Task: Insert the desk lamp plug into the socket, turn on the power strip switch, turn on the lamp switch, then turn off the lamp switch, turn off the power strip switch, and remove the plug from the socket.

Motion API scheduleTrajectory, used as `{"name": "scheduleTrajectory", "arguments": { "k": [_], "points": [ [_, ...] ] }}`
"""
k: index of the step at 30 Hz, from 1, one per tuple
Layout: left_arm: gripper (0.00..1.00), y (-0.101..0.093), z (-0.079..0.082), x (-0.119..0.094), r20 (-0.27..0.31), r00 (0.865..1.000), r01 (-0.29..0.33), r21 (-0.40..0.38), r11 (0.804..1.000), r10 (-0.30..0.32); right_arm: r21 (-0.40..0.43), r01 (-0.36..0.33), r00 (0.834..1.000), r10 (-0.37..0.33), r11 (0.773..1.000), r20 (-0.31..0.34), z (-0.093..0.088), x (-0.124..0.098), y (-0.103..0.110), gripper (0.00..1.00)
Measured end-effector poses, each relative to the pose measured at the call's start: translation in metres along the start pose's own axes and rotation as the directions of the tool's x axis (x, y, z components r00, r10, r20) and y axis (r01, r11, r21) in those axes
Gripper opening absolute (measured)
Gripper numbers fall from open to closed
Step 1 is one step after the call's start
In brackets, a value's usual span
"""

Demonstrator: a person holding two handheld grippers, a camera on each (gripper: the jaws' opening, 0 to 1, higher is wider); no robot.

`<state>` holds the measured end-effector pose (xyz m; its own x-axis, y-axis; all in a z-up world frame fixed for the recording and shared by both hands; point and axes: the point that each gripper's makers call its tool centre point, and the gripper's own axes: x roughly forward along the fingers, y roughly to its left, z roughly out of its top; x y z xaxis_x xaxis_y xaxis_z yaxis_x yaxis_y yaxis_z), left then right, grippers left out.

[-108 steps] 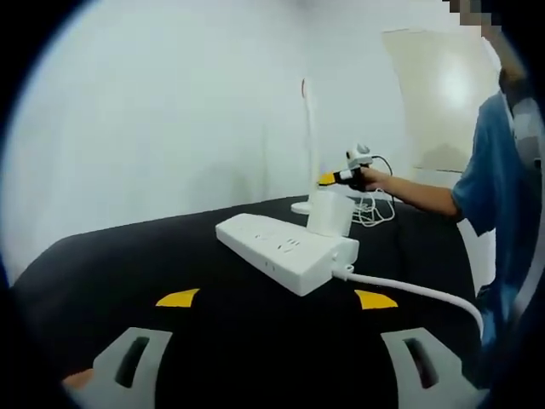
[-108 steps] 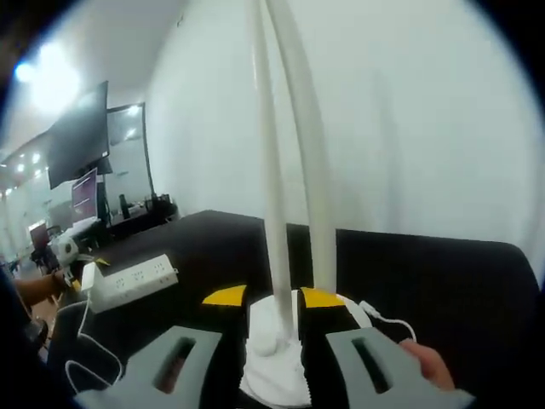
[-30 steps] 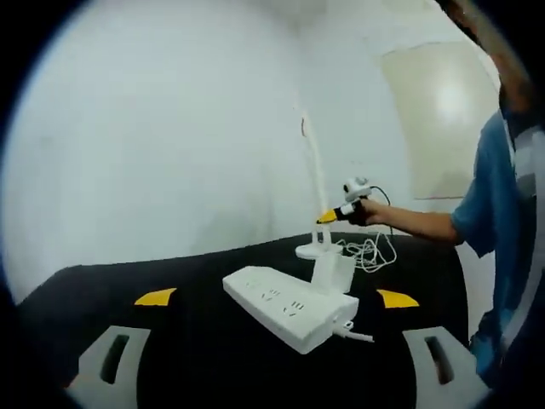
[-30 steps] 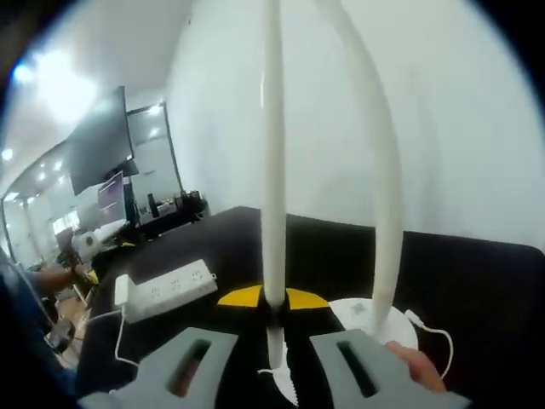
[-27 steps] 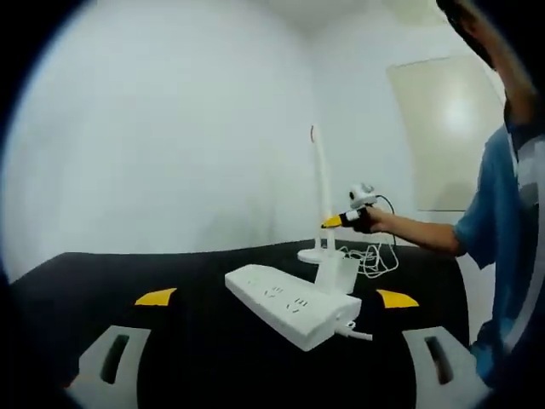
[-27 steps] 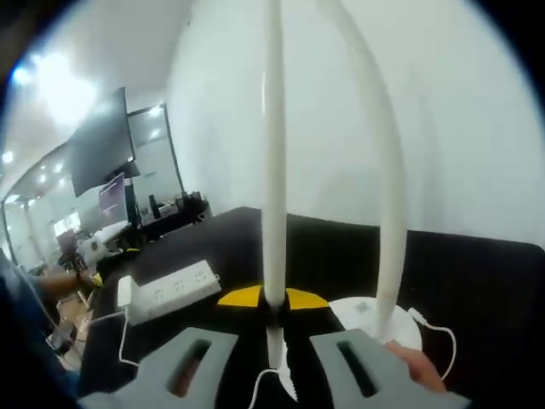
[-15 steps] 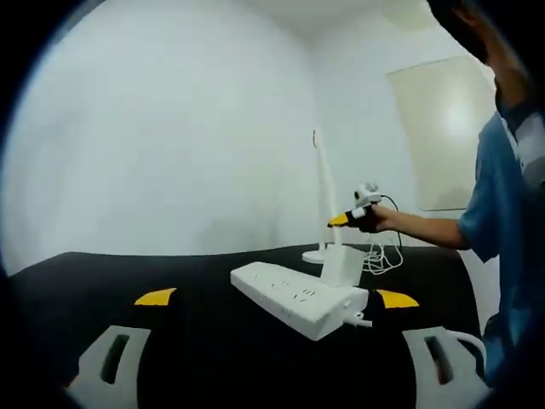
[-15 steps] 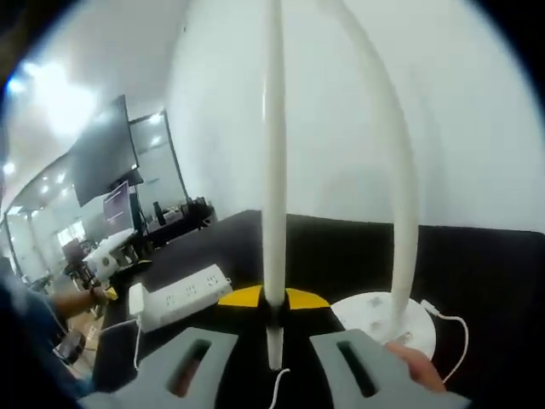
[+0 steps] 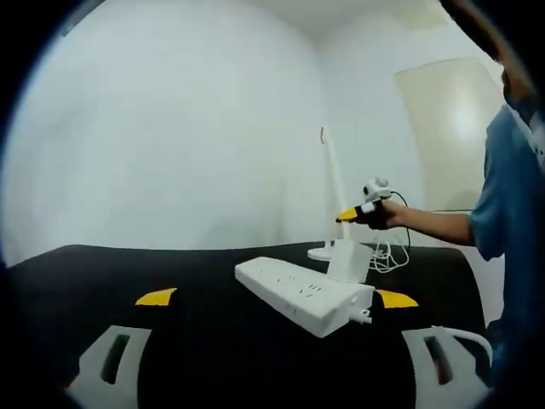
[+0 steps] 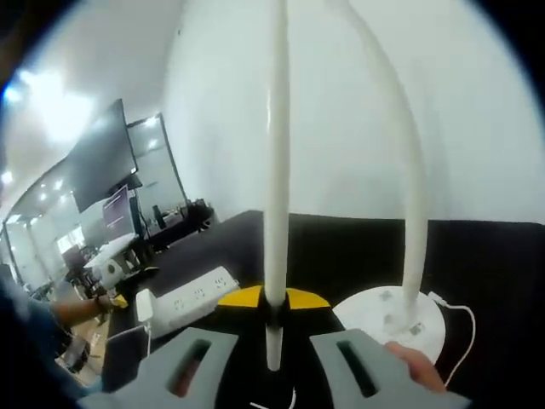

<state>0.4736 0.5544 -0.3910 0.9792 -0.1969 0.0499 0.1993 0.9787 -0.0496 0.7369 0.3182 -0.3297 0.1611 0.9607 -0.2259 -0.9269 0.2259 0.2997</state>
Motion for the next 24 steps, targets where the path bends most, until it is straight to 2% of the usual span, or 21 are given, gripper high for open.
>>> {"name": "scheduleTrajectory", "arguments": {
  "k": [2,7,13,22,24],
  "points": [
    [0.87,0.001,-0.001,0.0,-0.003,1.0,-0.006,0.014,1.0,0.006,0.011,-0.005,1.0,0.005,1.0,0.011,-0.002,0.0,0.009,0.11],
    [0.85,0.005,-0.003,0.001,-0.016,1.0,-0.022,0.031,0.999,0.022,0.044,-0.017,0.999,0.014,0.999,0.052,-0.001,0.002,0.015,0.11],
    [0.82,0.004,-0.01,0.003,-0.055,0.998,-0.017,0.044,0.999,0.019,0.053,-0.03,0.998,0.027,0.998,0.058,0.001,0.001,0.023,0.1],
    [0.82,0.003,-0.013,0.003,-0.074,0.997,-0.015,0.047,0.999,0.019,0.068,-0.062,0.997,0.059,0.996,0.053,0.006,-0.003,0.031,0.1],
    [0.82,0.003,-0.014,0.003,-0.073,0.997,-0.018,0.046,0.999,0.021,0.064,-0.066,0.997,0.063,0.996,0.05,0.003,-0.003,0.042,0.1]
  ]
}}
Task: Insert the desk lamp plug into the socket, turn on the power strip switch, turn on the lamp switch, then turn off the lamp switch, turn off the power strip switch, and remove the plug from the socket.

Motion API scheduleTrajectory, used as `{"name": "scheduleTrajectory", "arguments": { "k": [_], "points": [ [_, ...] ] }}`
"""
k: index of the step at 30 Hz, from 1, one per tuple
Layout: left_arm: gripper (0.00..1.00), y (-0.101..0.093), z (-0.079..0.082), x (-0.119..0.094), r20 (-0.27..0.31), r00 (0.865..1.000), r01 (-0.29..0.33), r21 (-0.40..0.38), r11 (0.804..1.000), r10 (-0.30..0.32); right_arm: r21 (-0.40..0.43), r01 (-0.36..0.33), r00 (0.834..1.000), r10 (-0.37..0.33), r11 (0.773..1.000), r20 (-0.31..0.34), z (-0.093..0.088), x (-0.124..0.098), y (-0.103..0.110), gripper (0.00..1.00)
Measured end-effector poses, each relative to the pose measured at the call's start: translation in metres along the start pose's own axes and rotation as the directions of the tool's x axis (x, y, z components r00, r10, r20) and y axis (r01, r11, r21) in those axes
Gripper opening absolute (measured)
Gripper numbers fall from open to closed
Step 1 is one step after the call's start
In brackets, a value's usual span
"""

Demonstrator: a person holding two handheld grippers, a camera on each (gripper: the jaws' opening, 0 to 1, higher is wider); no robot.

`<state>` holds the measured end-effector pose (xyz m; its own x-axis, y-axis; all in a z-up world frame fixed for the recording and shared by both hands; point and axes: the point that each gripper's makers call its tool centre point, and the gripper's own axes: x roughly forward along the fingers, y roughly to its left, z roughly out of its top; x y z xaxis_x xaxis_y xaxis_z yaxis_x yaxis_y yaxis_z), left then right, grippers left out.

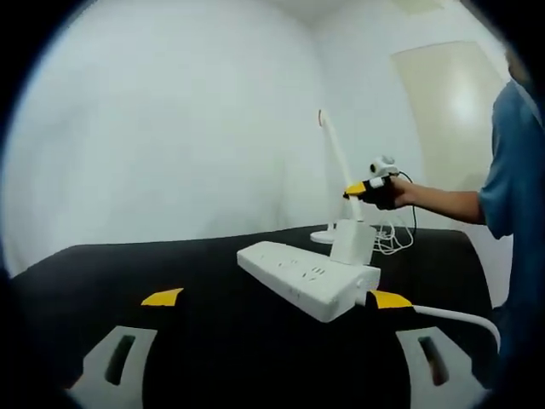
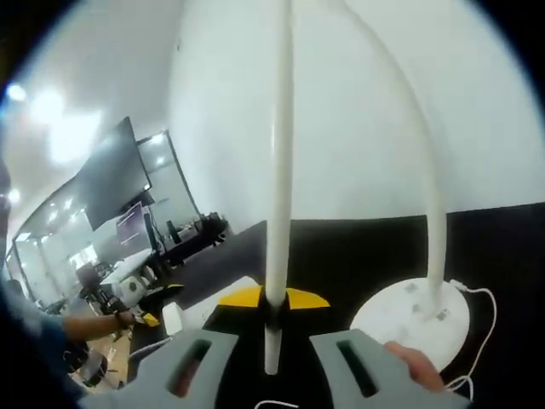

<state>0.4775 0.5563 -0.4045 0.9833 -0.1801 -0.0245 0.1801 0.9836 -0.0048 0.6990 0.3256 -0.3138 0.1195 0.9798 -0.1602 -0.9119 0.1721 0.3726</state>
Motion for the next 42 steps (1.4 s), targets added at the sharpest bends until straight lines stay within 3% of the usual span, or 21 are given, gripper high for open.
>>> {"name": "scheduleTrajectory", "arguments": {
  "k": [4,11,25,34,42],
  "points": [
    [0.82,0.0,-0.001,0.0,-0.005,1.0,-0.004,0.007,1.0,0.004,0.012,-0.021,1.0,0.021,1.0,0.004,-0.003,0.001,0.016,0.1],
    [0.81,-0.002,-0.004,0.0,-0.023,1.0,-0.005,0.027,1.0,0.006,0.046,-0.037,0.999,0.036,0.998,0.03,0.002,-0.001,0.006,0.1],
    [0.8,-0.001,-0.006,-0.001,-0.035,0.999,-0.009,0.042,0.999,0.01,0.037,-0.044,0.995,0.041,0.998,0.087,0.01,-0.004,-0.002,0.1],
    [0.79,-0.002,-0.007,-0.001,-0.043,0.999,-0.005,0.051,0.999,0.007,0.038,-0.077,0.993,0.074,0.996,0.087,0.01,-0.006,0.025,0.11],
    [0.79,-0.004,-0.009,0.0,-0.053,0.999,-0.003,0.056,0.998,0.006,0.045,-0.095,0.992,0.091,0.994,0.088,0.017,-0.01,0.032,0.11]
  ]
}}
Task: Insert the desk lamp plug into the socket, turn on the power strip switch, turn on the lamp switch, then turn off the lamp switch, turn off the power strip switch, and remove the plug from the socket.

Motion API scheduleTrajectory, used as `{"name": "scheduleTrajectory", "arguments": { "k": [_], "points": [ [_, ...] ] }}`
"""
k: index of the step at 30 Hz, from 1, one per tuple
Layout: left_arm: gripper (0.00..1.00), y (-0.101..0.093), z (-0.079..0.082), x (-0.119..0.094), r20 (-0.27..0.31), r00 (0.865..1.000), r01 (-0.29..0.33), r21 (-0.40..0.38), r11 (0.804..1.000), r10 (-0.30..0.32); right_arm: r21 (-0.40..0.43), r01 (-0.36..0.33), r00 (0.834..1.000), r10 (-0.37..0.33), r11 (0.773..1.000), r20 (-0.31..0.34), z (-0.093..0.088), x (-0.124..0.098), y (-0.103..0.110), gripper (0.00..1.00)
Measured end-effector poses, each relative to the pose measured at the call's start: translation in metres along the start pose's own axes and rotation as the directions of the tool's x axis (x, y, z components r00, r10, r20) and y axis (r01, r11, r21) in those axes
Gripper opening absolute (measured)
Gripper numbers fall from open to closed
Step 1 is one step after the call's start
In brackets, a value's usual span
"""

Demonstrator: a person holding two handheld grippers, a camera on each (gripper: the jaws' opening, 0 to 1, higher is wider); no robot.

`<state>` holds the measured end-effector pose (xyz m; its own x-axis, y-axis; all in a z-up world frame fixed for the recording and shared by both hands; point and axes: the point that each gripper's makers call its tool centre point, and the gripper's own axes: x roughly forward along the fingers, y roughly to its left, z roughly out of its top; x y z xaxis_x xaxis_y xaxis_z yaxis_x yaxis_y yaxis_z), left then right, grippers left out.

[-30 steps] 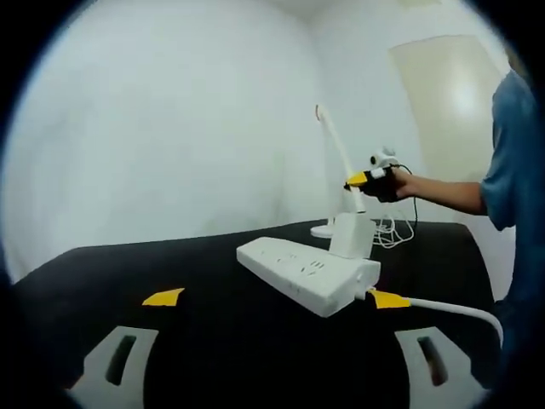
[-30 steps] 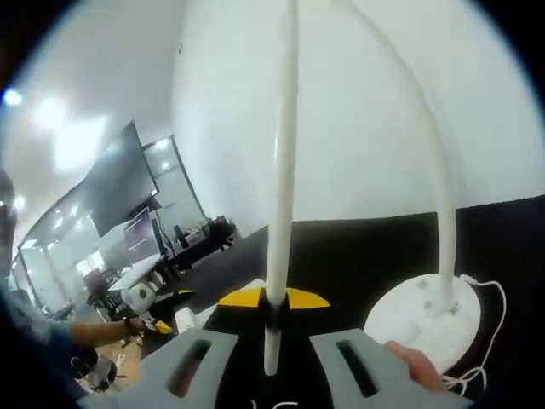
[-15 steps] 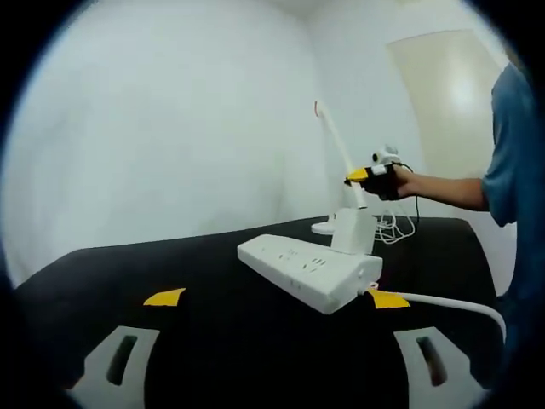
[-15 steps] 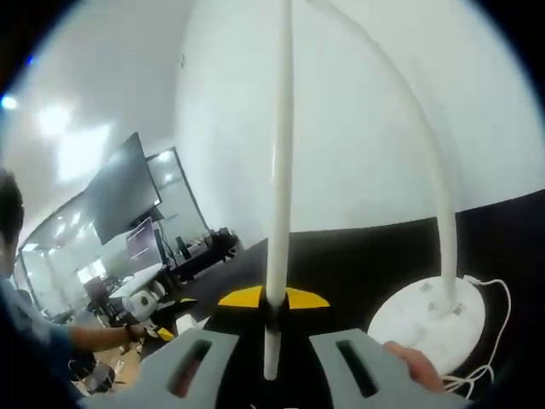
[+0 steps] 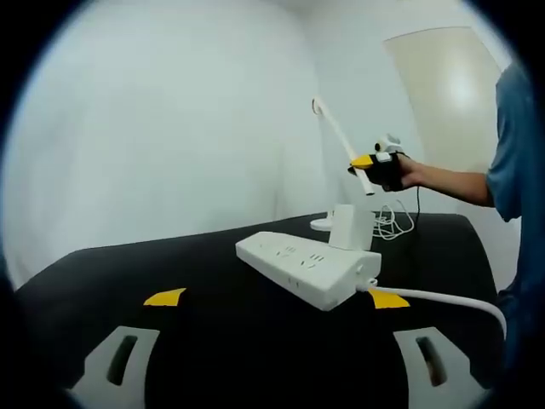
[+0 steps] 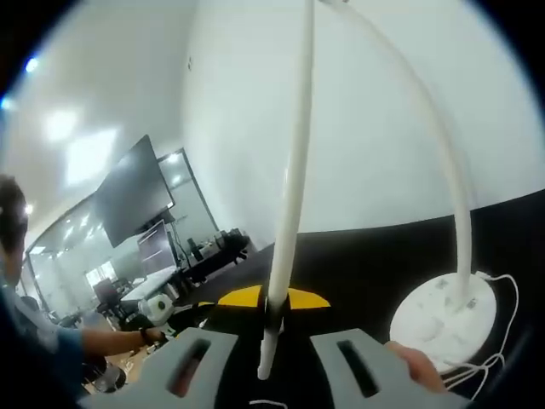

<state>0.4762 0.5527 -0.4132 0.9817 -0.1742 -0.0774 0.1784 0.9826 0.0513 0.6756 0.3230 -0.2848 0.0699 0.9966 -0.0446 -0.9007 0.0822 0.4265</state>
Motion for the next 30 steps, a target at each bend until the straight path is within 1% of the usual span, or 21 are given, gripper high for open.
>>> {"name": "scheduleTrajectory", "arguments": {
  "k": [4,8,9,14,17,20,23,27,30],
  "points": [
    [0.79,-0.002,0.0,0.0,-0.001,1.0,0.006,0.0,1.0,-0.006,-0.004,-0.006,1.0,0.006,1.0,0.002,0.001,-0.001,0.009,0.11],
    [0.8,-0.004,0.004,-0.001,0.022,1.0,0.02,-0.005,1.0,-0.02,-0.001,-0.007,1.0,0.007,1.0,0.011,0.003,-0.002,0.014,0.12],
    [0.8,-0.005,0.004,-0.001,0.024,0.999,0.023,-0.009,1.0,-0.023,0.0,-0.005,1.0,0.005,1.0,0.012,0.001,-0.001,0.019,0.12],
    [0.81,-0.007,0.003,0.0,0.02,0.999,0.034,-0.011,0.999,-0.034,0.007,-0.014,1.0,0.014,1.0,0.019,0.002,-0.002,0.032,0.12],
    [0.81,-0.008,0.003,0.0,0.018,0.999,0.04,-0.016,0.999,-0.04,0.003,-0.016,1.0,0.016,1.0,0.01,0.002,-0.005,0.039,0.12],
    [0.82,-0.008,0.004,0.001,0.03,0.999,0.043,-0.023,0.999,-0.042,-0.001,-0.024,1.0,0.024,1.0,0.003,0.004,-0.008,0.047,0.13],
    [0.81,-0.008,0.003,0.001,0.023,0.999,0.041,-0.018,0.999,-0.041,-0.004,-0.028,1.0,0.028,1.0,0.003,0.004,-0.009,0.053,0.13],
    [0.81,-0.008,0.001,0.001,0.012,0.999,0.04,-0.015,0.999,-0.04,0.016,-0.036,0.999,0.036,0.999,0.016,0.008,-0.009,0.053,0.13],
    [0.8,-0.007,0.0,0.001,0.01,0.999,0.039,-0.017,0.999,-0.039,0.022,-0.041,0.999,0.041,0.999,0.021,0.01,-0.01,0.057,0.13]
  ]
}}
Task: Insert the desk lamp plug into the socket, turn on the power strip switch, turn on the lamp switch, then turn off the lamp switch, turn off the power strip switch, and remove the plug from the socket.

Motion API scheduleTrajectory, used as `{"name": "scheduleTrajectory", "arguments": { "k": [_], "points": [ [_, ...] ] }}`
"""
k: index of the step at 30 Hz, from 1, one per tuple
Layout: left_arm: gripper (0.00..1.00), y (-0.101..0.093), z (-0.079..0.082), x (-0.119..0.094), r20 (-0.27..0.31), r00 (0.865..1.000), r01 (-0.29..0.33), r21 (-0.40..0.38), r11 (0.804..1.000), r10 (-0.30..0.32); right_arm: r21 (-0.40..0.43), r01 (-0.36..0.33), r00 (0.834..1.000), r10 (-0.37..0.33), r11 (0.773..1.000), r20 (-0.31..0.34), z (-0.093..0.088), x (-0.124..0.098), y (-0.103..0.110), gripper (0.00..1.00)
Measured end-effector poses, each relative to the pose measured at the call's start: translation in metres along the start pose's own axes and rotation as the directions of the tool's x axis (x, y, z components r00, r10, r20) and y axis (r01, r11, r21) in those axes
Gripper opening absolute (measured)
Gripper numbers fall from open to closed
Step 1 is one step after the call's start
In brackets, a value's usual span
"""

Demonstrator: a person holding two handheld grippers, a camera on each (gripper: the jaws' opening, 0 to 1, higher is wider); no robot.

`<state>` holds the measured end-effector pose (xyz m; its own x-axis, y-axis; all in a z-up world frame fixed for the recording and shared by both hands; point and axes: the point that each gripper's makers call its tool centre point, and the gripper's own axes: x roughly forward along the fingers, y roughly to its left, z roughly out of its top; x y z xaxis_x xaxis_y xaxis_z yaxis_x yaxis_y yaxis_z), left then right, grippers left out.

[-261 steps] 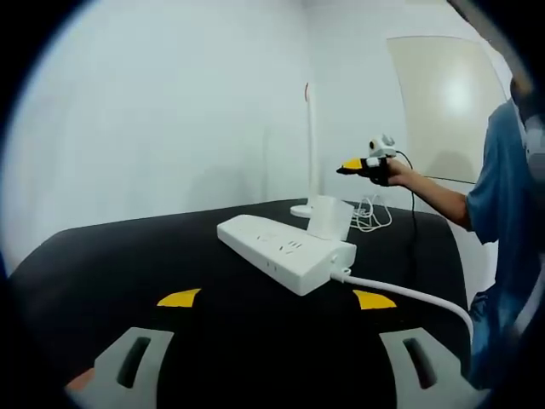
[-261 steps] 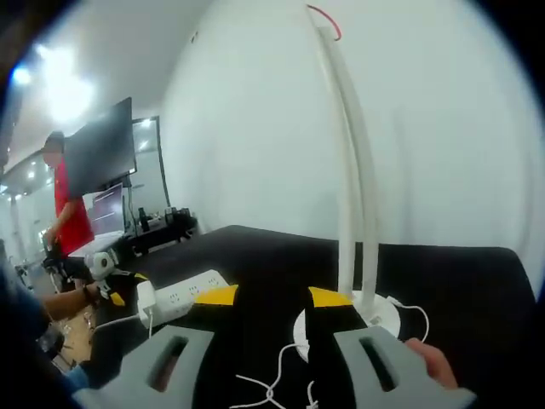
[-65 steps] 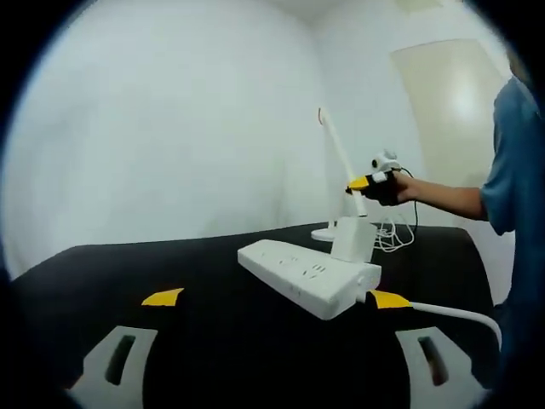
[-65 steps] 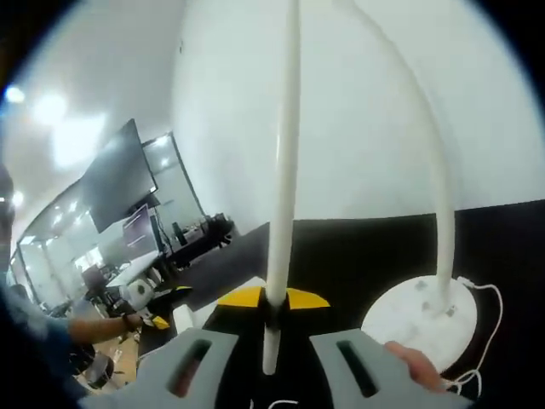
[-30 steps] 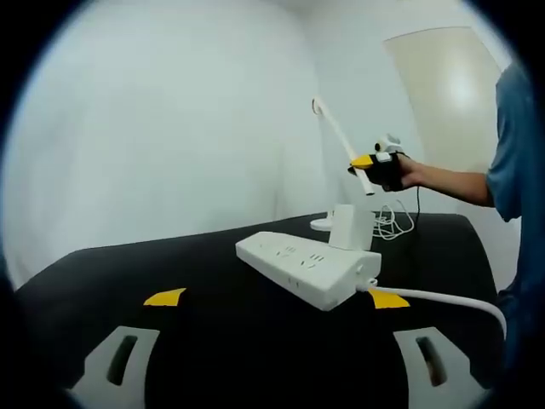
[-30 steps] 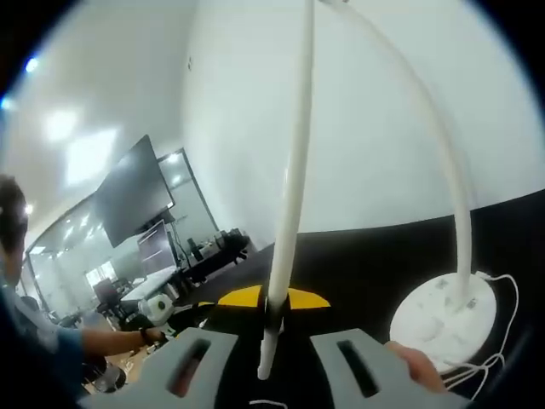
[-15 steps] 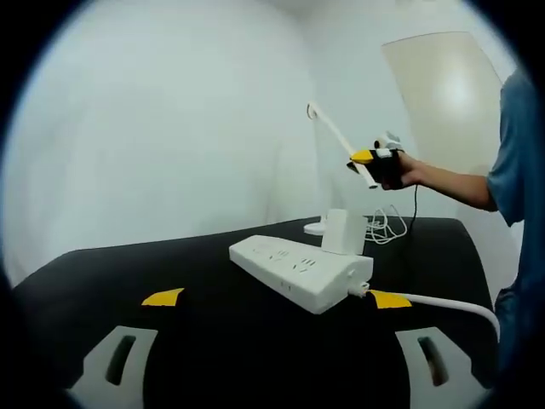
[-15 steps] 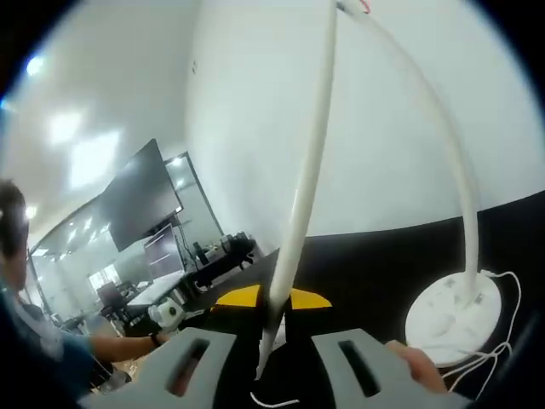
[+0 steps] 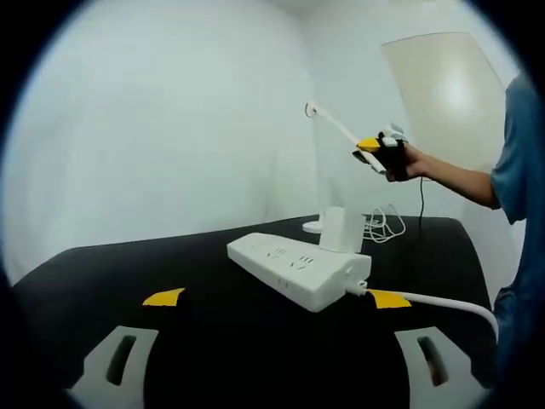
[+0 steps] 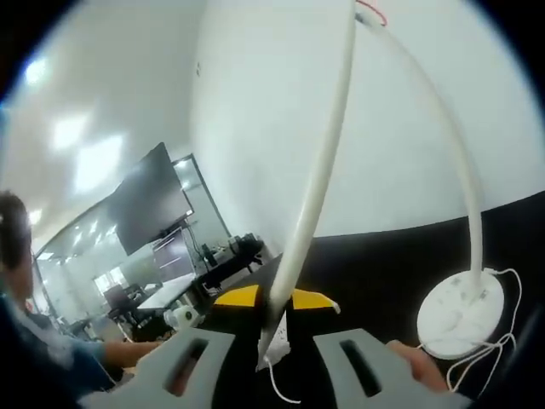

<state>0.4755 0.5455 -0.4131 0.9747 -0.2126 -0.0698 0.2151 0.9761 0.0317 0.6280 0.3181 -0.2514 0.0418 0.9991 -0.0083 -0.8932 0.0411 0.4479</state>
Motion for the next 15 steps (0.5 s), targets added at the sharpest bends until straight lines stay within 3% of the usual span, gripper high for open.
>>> {"name": "scheduleTrajectory", "arguments": {
  "k": [15],
  "points": [
    [0.8,-0.001,0.001,-0.002,0.004,1.0,0.008,-0.003,1.0,-0.008,0.03,-0.009,1.0,0.009,1.0,0.001,0.01,0.001,0.015,0.14]
  ]
}}
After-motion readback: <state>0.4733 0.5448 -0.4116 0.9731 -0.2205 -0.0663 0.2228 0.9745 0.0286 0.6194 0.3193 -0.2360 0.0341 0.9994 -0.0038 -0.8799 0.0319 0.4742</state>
